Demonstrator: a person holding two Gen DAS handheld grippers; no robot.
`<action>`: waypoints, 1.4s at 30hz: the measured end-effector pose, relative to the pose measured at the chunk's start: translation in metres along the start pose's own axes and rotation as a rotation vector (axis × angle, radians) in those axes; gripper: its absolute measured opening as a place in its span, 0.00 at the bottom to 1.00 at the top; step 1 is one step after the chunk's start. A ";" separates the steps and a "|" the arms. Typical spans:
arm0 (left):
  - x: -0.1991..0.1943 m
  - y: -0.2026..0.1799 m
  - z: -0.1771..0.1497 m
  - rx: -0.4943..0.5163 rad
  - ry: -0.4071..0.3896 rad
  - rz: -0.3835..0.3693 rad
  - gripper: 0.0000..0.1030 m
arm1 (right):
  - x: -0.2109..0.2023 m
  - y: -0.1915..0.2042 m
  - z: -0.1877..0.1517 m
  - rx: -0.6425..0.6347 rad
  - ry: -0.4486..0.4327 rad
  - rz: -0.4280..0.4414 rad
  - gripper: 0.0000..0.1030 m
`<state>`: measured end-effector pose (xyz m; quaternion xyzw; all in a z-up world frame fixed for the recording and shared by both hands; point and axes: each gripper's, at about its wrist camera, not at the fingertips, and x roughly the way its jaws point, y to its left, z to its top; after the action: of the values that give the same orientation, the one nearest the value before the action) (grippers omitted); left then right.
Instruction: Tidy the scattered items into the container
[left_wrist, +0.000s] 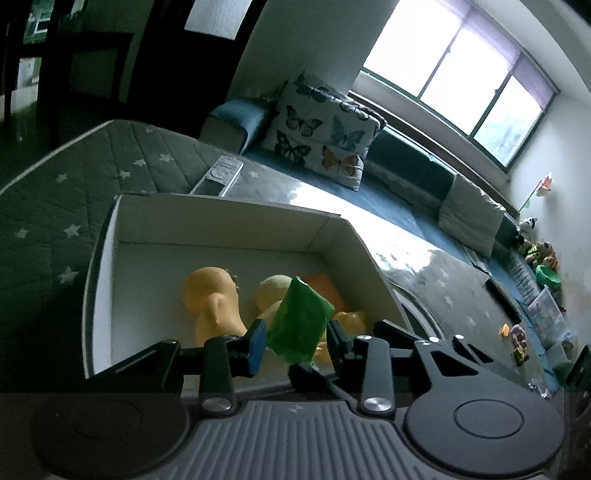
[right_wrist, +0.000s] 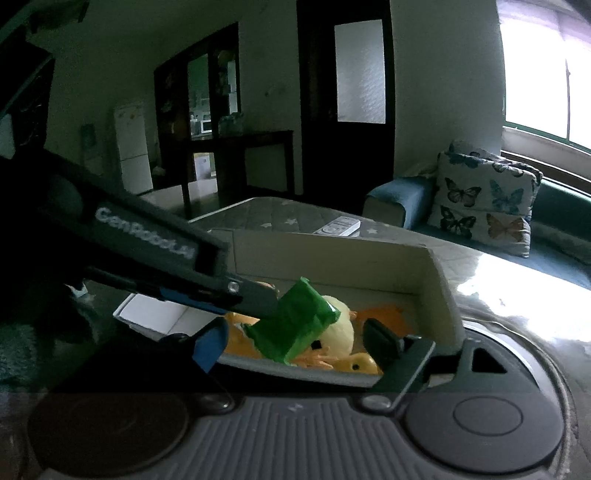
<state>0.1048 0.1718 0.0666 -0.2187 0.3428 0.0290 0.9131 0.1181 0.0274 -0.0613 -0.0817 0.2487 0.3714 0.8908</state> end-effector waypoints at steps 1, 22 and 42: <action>-0.003 -0.001 -0.002 0.007 -0.006 0.002 0.37 | -0.002 -0.001 -0.001 0.001 -0.001 -0.002 0.83; -0.033 -0.018 -0.061 0.190 -0.072 0.147 0.37 | -0.049 -0.004 -0.048 0.073 0.048 -0.111 1.00; -0.040 -0.009 -0.101 0.194 -0.093 0.285 0.37 | -0.056 0.006 -0.073 0.182 0.136 -0.149 1.00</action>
<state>0.0138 0.1248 0.0280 -0.0773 0.3291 0.1350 0.9314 0.0525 -0.0275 -0.0960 -0.0437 0.3342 0.2737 0.9008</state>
